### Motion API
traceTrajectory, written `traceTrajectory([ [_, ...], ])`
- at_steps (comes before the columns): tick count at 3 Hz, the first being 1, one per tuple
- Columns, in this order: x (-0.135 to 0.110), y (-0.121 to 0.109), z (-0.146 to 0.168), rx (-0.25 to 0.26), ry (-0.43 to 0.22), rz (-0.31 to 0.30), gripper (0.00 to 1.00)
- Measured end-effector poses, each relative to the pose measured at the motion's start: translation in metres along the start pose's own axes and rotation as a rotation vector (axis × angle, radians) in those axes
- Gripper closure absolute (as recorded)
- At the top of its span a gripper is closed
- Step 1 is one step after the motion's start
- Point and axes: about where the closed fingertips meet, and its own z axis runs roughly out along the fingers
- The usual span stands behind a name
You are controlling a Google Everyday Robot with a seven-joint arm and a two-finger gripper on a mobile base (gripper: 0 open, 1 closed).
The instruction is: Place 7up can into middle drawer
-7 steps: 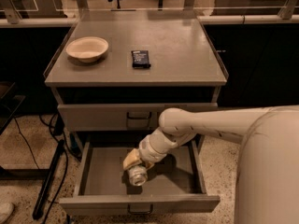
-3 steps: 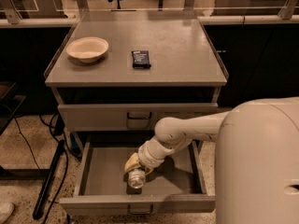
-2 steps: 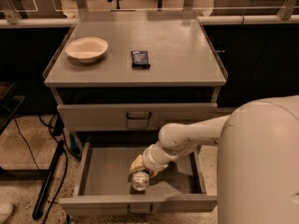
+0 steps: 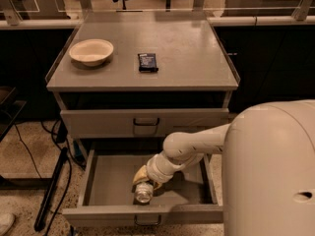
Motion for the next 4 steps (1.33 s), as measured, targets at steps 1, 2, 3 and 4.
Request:
traceTrajectory([
  [1, -0.012, 0.006, 0.007, -0.028, -0.016, 0.033, 1.0],
  [2, -0.025, 0.009, 0.011, -0.045, -0.049, 0.063, 1.0],
  [3, -0.024, 0.01, 0.012, -0.046, -0.048, 0.062, 1.0],
  [4, -0.031, 0.007, 0.021, -0.011, -0.084, 0.078, 1.0],
])
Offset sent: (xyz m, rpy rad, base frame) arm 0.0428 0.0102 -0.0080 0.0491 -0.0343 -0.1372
